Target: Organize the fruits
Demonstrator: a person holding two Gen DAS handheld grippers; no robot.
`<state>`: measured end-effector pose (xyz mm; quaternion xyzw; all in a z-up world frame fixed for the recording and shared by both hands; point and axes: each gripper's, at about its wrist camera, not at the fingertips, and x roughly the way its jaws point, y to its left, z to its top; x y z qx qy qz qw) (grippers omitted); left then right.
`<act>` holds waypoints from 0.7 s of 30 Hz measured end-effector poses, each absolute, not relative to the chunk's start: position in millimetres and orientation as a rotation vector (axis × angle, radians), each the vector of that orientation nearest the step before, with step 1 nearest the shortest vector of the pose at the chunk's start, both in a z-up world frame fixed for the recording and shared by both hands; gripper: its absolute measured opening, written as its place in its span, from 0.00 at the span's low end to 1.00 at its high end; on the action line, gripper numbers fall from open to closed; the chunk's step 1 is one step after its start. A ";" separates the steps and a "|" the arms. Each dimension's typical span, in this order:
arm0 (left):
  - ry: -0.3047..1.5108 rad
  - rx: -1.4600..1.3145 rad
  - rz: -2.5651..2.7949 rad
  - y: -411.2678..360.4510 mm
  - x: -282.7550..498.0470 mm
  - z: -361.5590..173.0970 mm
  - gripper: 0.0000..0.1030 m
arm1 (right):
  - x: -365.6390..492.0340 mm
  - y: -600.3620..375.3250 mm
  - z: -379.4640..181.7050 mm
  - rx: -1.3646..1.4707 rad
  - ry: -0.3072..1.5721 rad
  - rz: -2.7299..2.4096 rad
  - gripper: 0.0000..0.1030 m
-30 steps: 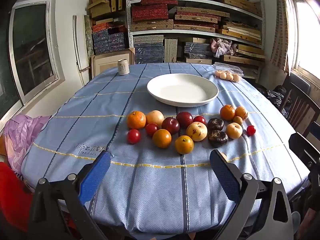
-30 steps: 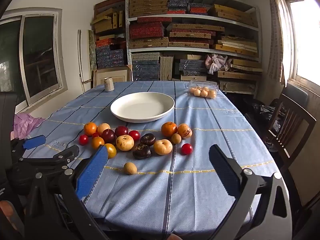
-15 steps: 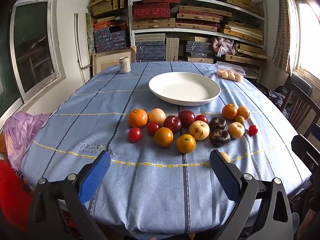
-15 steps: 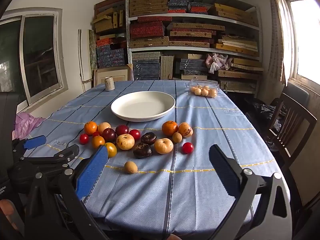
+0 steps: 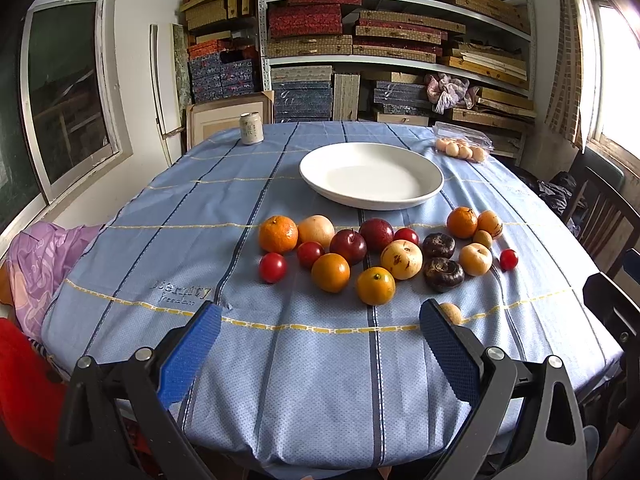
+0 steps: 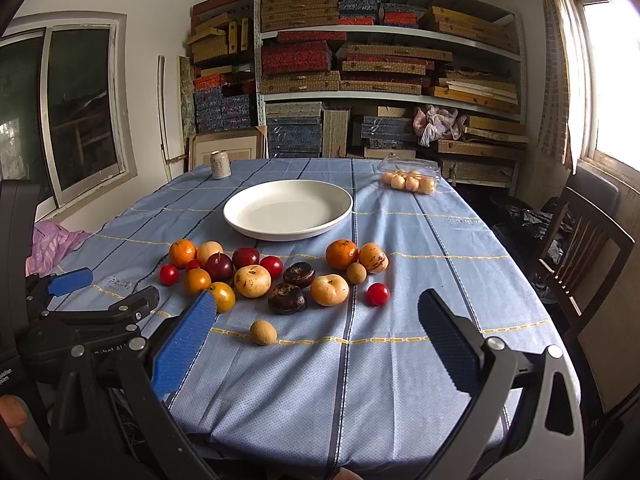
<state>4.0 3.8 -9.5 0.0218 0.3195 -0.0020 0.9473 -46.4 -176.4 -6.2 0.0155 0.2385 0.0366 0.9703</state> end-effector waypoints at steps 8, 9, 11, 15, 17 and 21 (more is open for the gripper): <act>0.651 0.045 -0.005 5.1 4.2 -9.5 0.97 | -47.9 -170.8 -11.5 0.031 0.483 0.076 0.96; 0.652 0.045 -0.006 4.9 4.0 -8.8 0.97 | -47.9 -170.4 -12.1 0.030 0.483 0.076 0.96; 0.651 0.045 -0.006 5.1 3.7 -8.8 0.97 | -47.3 -170.8 -13.8 0.026 0.483 0.079 0.96; 0.652 0.044 -0.006 5.4 3.9 -9.5 0.97 | -42.8 -172.7 -11.3 0.025 0.489 0.082 0.96; 0.651 0.045 -0.006 5.2 3.9 -9.2 0.97 | -42.8 -172.5 -11.3 0.023 0.489 0.083 0.96; 0.651 0.046 -0.006 5.6 4.1 -9.6 0.97 | -42.5 -172.6 -11.2 0.021 0.489 0.082 0.96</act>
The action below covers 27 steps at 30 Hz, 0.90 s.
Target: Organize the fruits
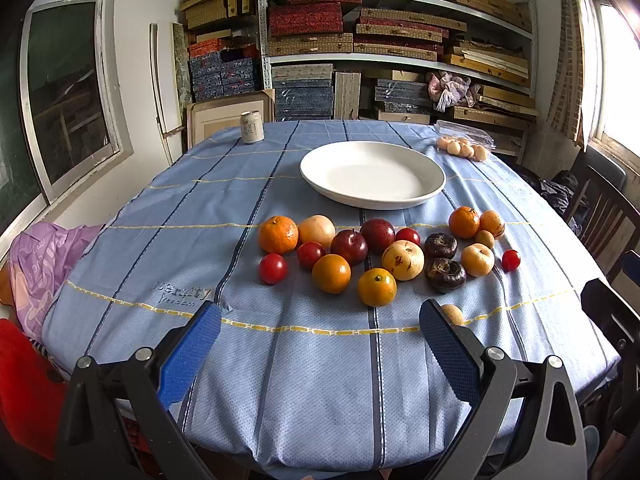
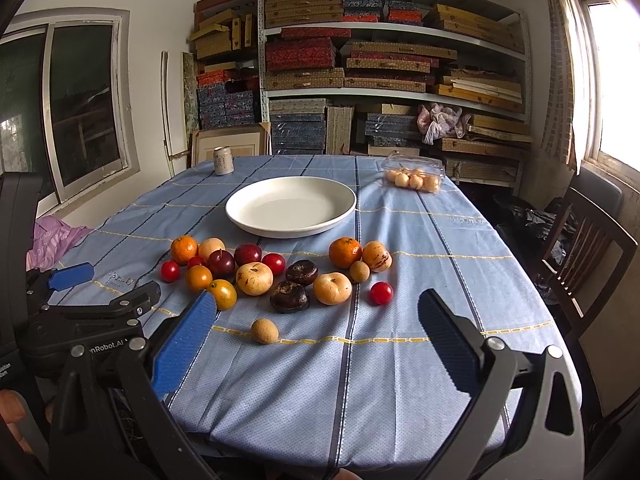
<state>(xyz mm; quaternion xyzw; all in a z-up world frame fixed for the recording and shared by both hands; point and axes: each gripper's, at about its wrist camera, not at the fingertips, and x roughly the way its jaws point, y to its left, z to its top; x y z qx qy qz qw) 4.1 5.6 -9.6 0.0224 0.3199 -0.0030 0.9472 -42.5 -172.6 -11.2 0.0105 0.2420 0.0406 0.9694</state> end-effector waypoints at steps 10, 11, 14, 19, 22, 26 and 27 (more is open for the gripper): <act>0.653 0.045 -0.006 6.3 4.4 -9.9 0.97 | -40.8 -174.1 -10.9 0.023 0.492 0.083 0.96; 0.652 0.044 -0.006 7.1 4.4 -10.9 0.97 | -40.5 -174.7 -11.3 0.022 0.492 0.084 0.96; 0.655 0.046 -0.006 6.6 4.6 -10.5 0.97 | -40.5 -174.8 -11.4 0.022 0.491 0.082 0.96; 0.654 0.047 -0.006 5.8 4.8 -9.3 0.97 | -41.4 -176.4 -10.2 0.019 0.484 0.081 0.96; 0.654 0.047 -0.006 5.7 4.8 -9.1 0.97 | -41.8 -178.6 -9.8 0.020 0.483 0.078 0.96; 0.652 0.048 -0.001 7.5 5.7 -10.0 0.97 | -41.9 -178.4 -10.4 0.019 0.482 0.078 0.96; 0.650 0.048 0.001 7.7 5.5 -9.7 0.97 | -41.8 -178.3 -10.4 0.020 0.481 0.080 0.96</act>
